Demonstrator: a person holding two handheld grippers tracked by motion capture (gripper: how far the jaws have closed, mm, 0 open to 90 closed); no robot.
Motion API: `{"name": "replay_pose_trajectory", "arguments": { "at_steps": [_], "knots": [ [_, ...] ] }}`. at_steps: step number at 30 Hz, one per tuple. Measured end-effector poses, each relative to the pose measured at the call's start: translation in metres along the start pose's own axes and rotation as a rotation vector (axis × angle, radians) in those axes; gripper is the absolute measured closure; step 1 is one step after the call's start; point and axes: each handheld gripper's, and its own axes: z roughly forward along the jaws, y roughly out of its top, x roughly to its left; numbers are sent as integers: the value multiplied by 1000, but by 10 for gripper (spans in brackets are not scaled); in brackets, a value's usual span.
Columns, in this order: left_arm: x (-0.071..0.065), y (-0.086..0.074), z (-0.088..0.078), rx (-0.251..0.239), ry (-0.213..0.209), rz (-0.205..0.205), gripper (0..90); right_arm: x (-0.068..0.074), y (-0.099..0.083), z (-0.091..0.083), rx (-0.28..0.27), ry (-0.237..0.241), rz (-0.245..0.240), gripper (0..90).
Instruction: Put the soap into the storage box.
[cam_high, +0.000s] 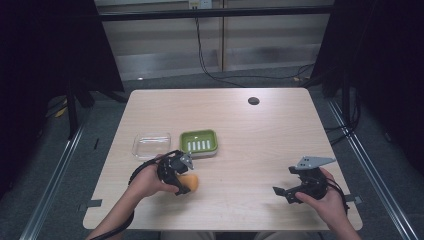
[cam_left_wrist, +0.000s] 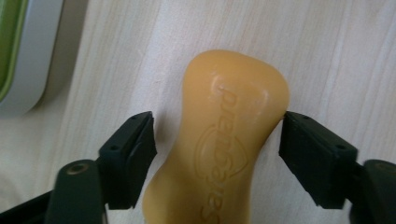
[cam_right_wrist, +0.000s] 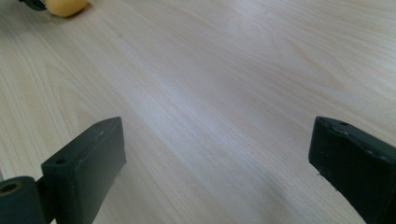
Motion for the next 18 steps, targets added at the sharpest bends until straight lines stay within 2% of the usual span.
{"name": "replay_pose_trajectory", "arguments": {
  "at_steps": [1,3,5,7,8,12,18],
  "knots": [
    [-1,1,2,-7,-5,-26,297,0,0,0,-1,3,-7,36],
    [-1,3,3,4,-24,-40,319,0,0,1,0,5,-10,36],
    [0,5,3,9,-23,-24,329,1,0,1,4,3,-8,36],
    [-1,6,4,6,-25,-41,336,1,0,1,1,8,-8,37],
    [-1,7,4,20,-24,-25,345,1,0,1,0,8,-11,38],
    [-1,9,6,30,-26,-21,358,2,1,2,2,8,-16,39],
    [-1,10,9,32,-32,-54,367,2,1,3,7,12,-15,40]
  ]
}}
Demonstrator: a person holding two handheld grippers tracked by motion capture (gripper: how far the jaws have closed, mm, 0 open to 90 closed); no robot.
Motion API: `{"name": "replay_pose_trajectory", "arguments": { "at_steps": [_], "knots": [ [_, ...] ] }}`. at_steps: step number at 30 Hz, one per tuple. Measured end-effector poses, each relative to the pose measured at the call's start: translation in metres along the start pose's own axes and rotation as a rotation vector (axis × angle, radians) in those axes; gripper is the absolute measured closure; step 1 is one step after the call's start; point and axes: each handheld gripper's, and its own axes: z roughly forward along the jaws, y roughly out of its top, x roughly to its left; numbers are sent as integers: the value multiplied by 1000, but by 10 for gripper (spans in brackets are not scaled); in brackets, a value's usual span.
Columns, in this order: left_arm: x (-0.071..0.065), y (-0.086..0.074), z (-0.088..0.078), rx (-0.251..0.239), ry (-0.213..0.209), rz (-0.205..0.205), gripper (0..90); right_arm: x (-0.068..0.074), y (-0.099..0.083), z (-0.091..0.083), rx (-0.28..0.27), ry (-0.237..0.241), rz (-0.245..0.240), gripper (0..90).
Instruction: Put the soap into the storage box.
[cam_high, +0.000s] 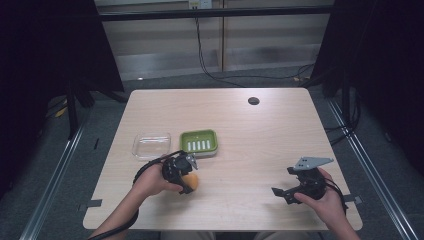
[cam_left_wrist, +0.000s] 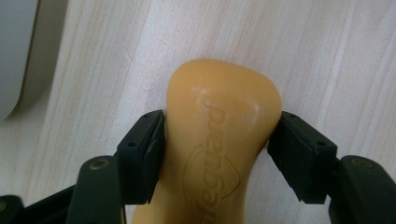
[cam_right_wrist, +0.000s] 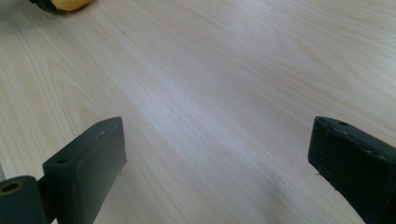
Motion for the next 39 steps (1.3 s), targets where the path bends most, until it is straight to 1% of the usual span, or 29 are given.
{"name": "replay_pose_trajectory", "arguments": {
  "at_steps": [1,3,4,6,8,9,10,11,13,14,15,18,21,22,23,25,26,27,28,30,31,32,33,34,36,38,39],
  "knots": [
    [1,1,-1,11,-2,6,369,0,0,0,2,-3,1,40],
    [1,1,-1,10,1,17,369,0,0,1,4,-4,1,40],
    [1,1,0,3,4,12,374,0,0,1,4,-4,1,40],
    [-1,2,0,9,19,16,387,1,0,1,4,1,-3,42],
    [-2,2,1,11,27,11,396,1,0,1,6,1,-4,42],
    [-4,3,1,0,28,-14,404,1,0,2,9,-1,-7,42],
    [-2,4,0,31,28,10,410,0,0,2,9,-1,-7,42],
    [-3,5,0,37,30,-3,413,0,0,1,11,-5,-7,43],
    [-3,5,1,34,34,-2,417,0,0,1,11,-5,-4,43],
    [-3,6,1,46,30,-1,418,0,0,1,14,-4,1,44],
    [-4,7,1,44,29,-5,419,0,0,1,15,-7,2,44],
    [-6,7,1,42,37,-33,422,0,-1,1,15,-4,4,44],
    [-6,7,0,46,35,-43,424,0,0,1,10,-5,4,44],
    [-5,7,-1,42,24,-51,425,-1,0,1,7,-4,7,44],
    [-6,6,-2,25,27,-72,426,-1,0,1,9,-6,8,44],
    [-5,6,-4,21,29,-80,428,-1,-1,0,7,-4,11,44],
    [-3,7,-9,24,14,-90,431,-2,-1,0,6,-2,12,44],
    [-4,7,-12,40,30,-94,435,-1,-1,0,6,-2,13,44],
    [-4,7,-13,39,34,-102,455,-1,0,0,5,2,14,44],
    [-2,7,-19,41,17,-108,466,-1,0,1,5,4,11,44],
    [-1,7,-20,46,18,-107,468,-1,0,1,5,6,9,44],
    [-1,7,-20,46,18,-107,470,0,0,1,5,9,7,44],
    [0,6,-21,48,13,-128,472,0,0,1,7,8,8,44],
    [1,6,-21,47,9,-137,473,0,0,1,10,7,10,44],
    [2,5,-19,51,17,-137,476,1,0,1,10,6,4,44],
    [1,4,-17,31,25,-162,479,1,1,1,7,5,8,44],
    [2,3,-16,38,20,-155,481,1,1,1,5,3,6,44]
  ]
}}
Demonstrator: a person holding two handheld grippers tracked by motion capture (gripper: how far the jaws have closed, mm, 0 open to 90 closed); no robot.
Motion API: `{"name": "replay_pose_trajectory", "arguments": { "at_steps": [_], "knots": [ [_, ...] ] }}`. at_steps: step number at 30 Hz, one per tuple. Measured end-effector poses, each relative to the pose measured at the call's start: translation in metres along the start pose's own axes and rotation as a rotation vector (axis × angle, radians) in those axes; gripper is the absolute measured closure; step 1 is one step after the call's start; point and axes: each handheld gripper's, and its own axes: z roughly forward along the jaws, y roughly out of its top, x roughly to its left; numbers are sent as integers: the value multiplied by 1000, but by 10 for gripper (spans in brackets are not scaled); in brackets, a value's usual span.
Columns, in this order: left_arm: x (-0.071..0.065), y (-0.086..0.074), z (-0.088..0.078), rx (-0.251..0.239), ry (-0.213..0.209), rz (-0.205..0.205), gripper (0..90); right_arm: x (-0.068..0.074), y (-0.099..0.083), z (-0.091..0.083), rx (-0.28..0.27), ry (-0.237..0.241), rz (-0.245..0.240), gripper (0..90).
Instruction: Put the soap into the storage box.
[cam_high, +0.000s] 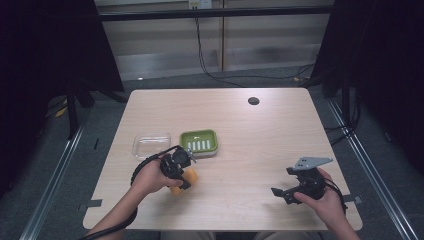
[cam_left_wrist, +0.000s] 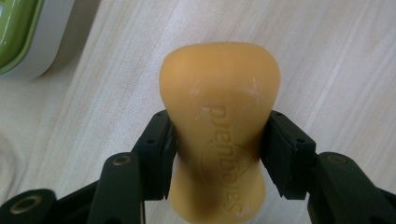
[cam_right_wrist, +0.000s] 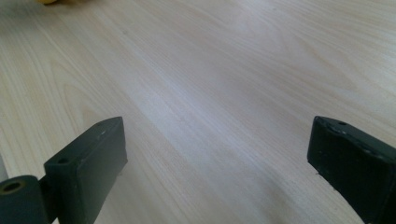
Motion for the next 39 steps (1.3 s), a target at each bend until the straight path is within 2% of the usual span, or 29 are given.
{"name": "replay_pose_trajectory", "arguments": {
  "at_steps": [1,2,4,6,10,11,13,18,19,20,21,22,24,28,30,31,32,36,37,38,39],
  "knots": [
    [0,0,0,0,0,0,483,0,0,0,-1,1,0,44],
    [2,-1,4,-2,-10,-17,484,-1,0,0,-1,1,0,44],
    [1,0,10,3,-13,-17,486,-1,0,0,-2,-2,2,44],
    [1,1,12,22,-14,-4,486,0,0,0,-5,0,1,44],
    [2,2,13,14,-19,9,484,0,0,0,-5,4,2,44],
    [2,2,13,27,-24,16,484,0,0,0,-4,3,2,44],
    [4,2,12,34,-29,12,484,0,0,0,-1,4,1,44],
    [1,4,13,48,-5,-11,494,0,1,0,-8,3,-2,44],
    [-1,4,13,38,8,-34,495,0,1,0,-7,1,4,44],
    [0,4,12,38,18,-28,496,0,0,0,-7,2,4,44],
    [-2,3,13,13,38,-50,497,0,0,-1,-7,4,3,44],
    [0,3,11,20,37,-47,497,-1,0,-1,-8,3,4,44],
    [1,2,8,-5,33,-63,498,-1,0,-1,-9,4,6,44],
    [5,2,2,-18,28,-76,501,-1,0,0,-9,5,11,44],
    [6,2,-2,-26,21,-88,501,-1,0,0,-9,8,13,44],
    [6,2,-3,-29,14,-106,501,-1,0,0,-10,7,15,44],
    [7,3,-5,-36,27,-87,501,-1,0,-1,-10,8,15,44],
    [10,3,-11,-56,16,-99,502,-1,0,0,-11,10,13,44],
    [11,4,-16,-74,16,-105,502,-1,0,0,-11,10,11,44],
    [11,4,-16,-74,16,-105,502,-1,0,0,-11,10,11,44],
    [13,5,-20,-64,-3,-106,502,-1,0,0,-10,8,14,44]
  ]
}}
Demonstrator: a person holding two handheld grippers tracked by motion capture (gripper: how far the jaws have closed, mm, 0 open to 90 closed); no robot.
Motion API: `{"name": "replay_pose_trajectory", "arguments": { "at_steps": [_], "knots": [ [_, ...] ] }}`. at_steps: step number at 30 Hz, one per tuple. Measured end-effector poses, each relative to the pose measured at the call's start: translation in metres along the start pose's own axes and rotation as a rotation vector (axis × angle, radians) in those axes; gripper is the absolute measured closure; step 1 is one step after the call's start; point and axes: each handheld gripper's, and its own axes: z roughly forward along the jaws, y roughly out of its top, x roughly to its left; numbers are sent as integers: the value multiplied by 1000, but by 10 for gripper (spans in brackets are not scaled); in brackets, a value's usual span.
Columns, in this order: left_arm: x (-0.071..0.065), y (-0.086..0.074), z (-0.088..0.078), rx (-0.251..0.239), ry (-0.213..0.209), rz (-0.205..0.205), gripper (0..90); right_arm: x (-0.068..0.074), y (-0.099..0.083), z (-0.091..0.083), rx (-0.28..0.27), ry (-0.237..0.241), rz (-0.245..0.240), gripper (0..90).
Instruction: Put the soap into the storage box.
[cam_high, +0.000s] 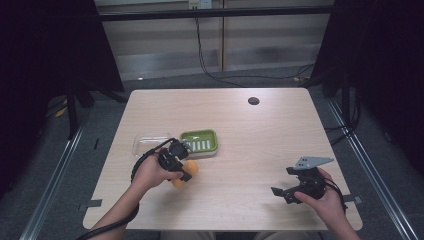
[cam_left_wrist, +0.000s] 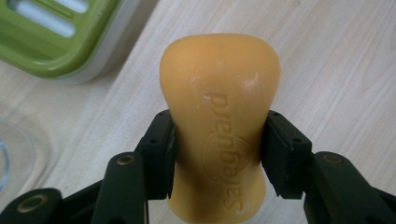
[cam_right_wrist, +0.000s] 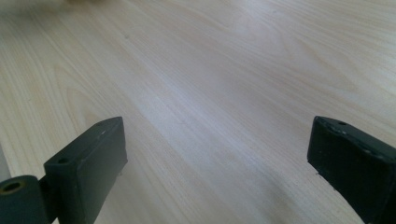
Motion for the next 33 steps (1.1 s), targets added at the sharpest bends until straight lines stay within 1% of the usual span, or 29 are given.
{"name": "replay_pose_trajectory", "arguments": {
  "at_steps": [1,2,4,5,6,7,8,9,10,11,13,14,16,17,18,20,21,23,24,26,27,28,29,30,31,32,33],
  "knots": [
    [0,1,-2,-8,16,-2,502,0,0,0,-1,2,-5,44],
    [0,2,-4,1,4,-3,501,1,0,0,-1,1,-2,44],
    [1,4,-6,0,10,0,502,1,1,0,-3,1,-4,44],
    [2,5,-8,10,3,1,501,1,1,0,-5,1,-6,44],
    [2,6,-8,-5,17,3,502,1,1,0,-5,1,-5,44],
    [2,6,-8,-5,17,3,502,1,1,0,-6,0,-6,44],
    [3,8,-9,0,26,9,501,1,1,-1,-8,-1,-7,44],
    [4,8,-10,1,18,8,502,1,1,-1,-10,-3,-7,44],
    [4,9,-10,9,22,6,502,1,1,-1,-12,-1,-8,44],
    [4,10,-11,8,10,11,501,1,1,-1,-12,-4,-8,44],
    [4,12,-12,7,18,8,501,1,1,-1,-13,-4,-11,44],
    [4,13,-12,6,9,6,502,1,1,-1,-12,-5,-11,44],
    [4,13,-12,4,16,7,501,1,1,-1,-12,-6,-12,44],
    [5,15,-14,13,11,10,501,1,1,-2,-13,-7,-11,44],
    [5,16,-14,6,16,5,501,1,1,-2,-13,-4,-11,44],
    [6,18,-16,10,8,5,502,1,1,-2,-14,-5,-10,44],
    [6,18,-16,4,14,9,502,1,1,-2,-14,-6,-10,44],
    [6,19,-17,6,14,10,502,1,1,-2,-13,-7,-12,44],
    [7,20,-18,7,1,5,502,1,1,-2,-14,-6,-13,44],
    [7,21,-18,12,0,4,501,2,2,-2,-12,-7,-12,44],
    [8,21,-18,6,7,8,502,2,2,-2,-12,-6,-11,44],
    [8,22,-18,17,4,3,502,2,2,-2,-13,-7,-11,44],
    [8,22,-18,17,4,3,502,2,2,-2,-13,-7,-11,44],
    [8,23,-18,7,6,-3,501,2,2,-2,-14,-8,-11,44],
    [8,23,-18,7,6,-3,502,2,2,-2,-14,-8,-11,44],
    [9,24,-19,6,7,5,502,1,2,-2,-17,-9,-12,44],
    [9,24,-19,10,1,0,502,1,2,-2,-18,-9,-12,44]
  ]
}}
